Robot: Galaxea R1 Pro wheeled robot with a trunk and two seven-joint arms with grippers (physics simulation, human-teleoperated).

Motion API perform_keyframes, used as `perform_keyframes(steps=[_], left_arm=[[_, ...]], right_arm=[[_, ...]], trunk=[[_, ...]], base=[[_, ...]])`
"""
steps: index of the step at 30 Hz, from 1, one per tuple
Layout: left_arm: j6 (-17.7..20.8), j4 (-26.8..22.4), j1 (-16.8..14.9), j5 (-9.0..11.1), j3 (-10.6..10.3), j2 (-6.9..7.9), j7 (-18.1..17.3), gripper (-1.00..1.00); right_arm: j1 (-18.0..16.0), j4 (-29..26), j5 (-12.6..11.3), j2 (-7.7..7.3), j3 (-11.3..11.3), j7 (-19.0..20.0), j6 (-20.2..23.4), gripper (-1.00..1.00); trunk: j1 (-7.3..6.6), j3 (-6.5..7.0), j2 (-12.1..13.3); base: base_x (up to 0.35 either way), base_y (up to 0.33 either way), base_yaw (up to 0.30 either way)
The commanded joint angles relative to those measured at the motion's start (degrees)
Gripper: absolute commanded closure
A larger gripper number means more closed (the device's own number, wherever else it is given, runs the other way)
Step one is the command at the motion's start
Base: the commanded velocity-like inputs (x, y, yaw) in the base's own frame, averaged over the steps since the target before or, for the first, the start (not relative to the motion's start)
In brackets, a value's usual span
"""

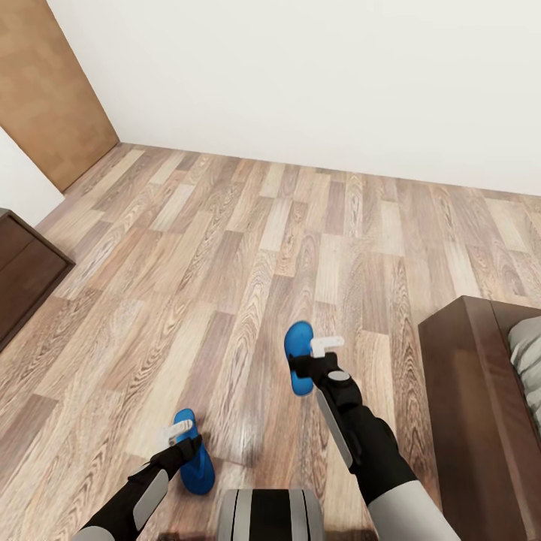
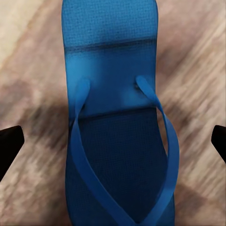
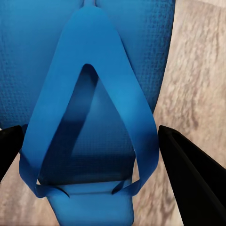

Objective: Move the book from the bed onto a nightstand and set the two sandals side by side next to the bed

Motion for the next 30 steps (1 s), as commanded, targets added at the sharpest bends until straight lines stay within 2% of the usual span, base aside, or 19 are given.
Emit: perform_keyframes(steps=[1,13,16,26,30], left_arm=[[0.18,-0.13,0.00,0.52,-0.46,0.08,0.37,-1.00],[0.18,-0.20,-0.29,0.53,-0.46,0.02,0.43,-1.00],[0.18,-0.16,-0.74,0.53,-0.46,0.02,0.45,-1.00],[0.10,-0.13,-1.12,0.53,-0.46,-0.01,0.45,-1.00],[0.08,-0.13,-1.14,0.53,-0.43,-0.01,0.45,-1.00]], right_arm=[[0.07,-0.59,-0.11,-0.01,0.10,-0.36,0.31,1.00],[0.84,-1.57,-0.12,-0.01,0.09,-0.36,0.33,1.00],[0.86,-1.59,-0.12,-0.01,0.11,-0.36,0.34,1.00],[0.89,-1.60,-0.12,-0.01,0.17,-0.36,0.41,1.00],[0.89,-1.60,-0.12,-0.01,0.18,-0.36,0.40,1.00]], trunk=[[-0.01,-0.04,-0.01],[-0.01,-0.04,-0.01],[0.07,-0.70,-0.05],[0.07,-0.70,-0.05],[0.17,-1.59,-0.11]], base=[[0.000,0.000,0.000],[0.000,0.000,0.000],[0.000,0.000,0.000],[0.000,0.000,0.000],[0.000,0.000,0.000]])
